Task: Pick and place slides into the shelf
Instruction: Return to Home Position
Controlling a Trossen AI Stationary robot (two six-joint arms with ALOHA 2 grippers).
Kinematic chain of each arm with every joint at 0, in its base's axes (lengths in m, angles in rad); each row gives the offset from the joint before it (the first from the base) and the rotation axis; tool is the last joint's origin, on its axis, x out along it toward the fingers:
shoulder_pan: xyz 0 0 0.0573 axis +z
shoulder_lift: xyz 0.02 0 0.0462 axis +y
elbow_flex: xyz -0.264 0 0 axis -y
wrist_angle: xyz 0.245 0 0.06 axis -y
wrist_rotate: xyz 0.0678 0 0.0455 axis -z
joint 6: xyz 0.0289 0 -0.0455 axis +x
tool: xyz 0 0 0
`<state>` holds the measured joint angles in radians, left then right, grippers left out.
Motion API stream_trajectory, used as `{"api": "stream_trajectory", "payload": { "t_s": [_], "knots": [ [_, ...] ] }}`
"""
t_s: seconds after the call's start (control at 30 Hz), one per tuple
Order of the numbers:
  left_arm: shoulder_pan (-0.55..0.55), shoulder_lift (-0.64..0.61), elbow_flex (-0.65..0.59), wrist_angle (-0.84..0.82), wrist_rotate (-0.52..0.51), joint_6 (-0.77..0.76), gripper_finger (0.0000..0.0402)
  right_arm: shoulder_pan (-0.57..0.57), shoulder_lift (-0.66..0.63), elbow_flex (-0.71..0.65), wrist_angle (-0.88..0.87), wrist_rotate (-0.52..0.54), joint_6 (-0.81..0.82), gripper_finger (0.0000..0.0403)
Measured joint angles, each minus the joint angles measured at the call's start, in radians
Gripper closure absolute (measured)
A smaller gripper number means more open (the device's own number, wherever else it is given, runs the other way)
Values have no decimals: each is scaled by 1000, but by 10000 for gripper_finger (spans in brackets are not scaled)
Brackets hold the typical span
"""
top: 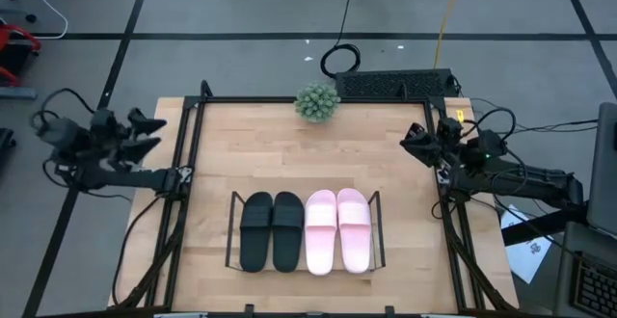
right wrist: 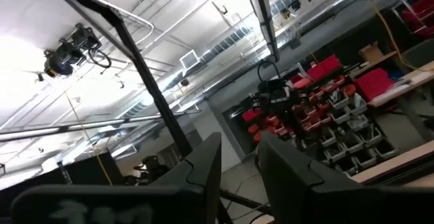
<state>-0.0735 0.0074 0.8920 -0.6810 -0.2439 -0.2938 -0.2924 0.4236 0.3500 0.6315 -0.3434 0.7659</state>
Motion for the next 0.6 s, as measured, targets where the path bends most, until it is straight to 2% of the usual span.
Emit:
{"api": "stream_trajectory", "payload": {
  "t_s": [0.13, 0.37, 0.6],
  "knots": [
    [31, 0, -86, 53, -1, -62, 117, 0, -11, 0, 4, -29, 2, 312],
    [61, -1, -315, 305, 83, -87, 117, 0, -42, 0, 7, -81, 21, 312],
    [61, -1, -488, 460, 113, -119, 117, 0, -56, 0, 8, -81, 56, 312]
  ]
}}
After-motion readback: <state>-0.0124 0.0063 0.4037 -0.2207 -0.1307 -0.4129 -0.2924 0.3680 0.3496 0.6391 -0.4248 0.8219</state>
